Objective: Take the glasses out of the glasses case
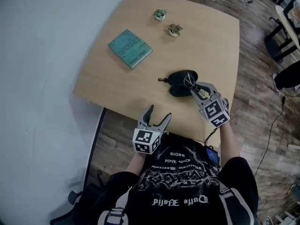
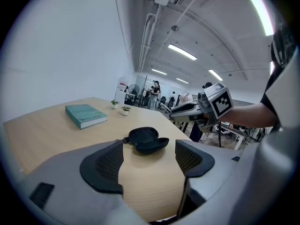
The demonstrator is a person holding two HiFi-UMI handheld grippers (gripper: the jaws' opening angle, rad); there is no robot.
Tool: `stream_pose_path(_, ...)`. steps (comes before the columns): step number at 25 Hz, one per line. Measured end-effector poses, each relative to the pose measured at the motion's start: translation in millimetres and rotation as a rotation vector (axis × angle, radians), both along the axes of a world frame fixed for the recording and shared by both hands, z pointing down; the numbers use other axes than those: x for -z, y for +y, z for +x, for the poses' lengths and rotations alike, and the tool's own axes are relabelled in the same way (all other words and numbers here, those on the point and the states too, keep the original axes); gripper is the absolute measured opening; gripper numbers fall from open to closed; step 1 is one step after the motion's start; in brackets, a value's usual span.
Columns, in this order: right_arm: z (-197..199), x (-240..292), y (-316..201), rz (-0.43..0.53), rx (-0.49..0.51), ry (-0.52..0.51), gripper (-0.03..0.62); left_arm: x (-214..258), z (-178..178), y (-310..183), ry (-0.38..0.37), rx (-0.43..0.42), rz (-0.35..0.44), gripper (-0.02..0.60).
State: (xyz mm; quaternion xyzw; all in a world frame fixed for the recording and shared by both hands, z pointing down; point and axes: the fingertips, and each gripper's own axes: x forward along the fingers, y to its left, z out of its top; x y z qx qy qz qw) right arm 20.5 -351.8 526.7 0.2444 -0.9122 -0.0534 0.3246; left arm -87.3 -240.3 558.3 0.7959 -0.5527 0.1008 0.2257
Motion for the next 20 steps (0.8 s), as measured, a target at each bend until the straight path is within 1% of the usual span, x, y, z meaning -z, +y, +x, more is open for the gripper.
stream_pose_path(2, 8, 7, 5, 0.008, -0.045, -0.039, 0.092, 3, 6, -1, 0.000, -0.017, 0.012, 0.356)
stream_pose_path(6, 25, 16, 15, 0.010, -0.159, -0.148, 0.092, 9, 15, -4, 0.006, -0.043, 0.030, 0.356)
stream_pose_path(12, 40, 27, 36, 0.036, -0.241, -0.247, 0.092, 13, 24, -12, 0.020, -0.085, 0.043, 0.356)
stream_pose_path(15, 48, 27, 45, 0.044, -0.300, -0.287, 0.092, 14, 28, -16, 0.023, -0.101, 0.052, 0.356)
stream_pose_path(20, 60, 25, 62, 0.047, -0.419, -0.424, 0.092, 21, 35, -22, 0.025, -0.133, 0.083, 0.356)
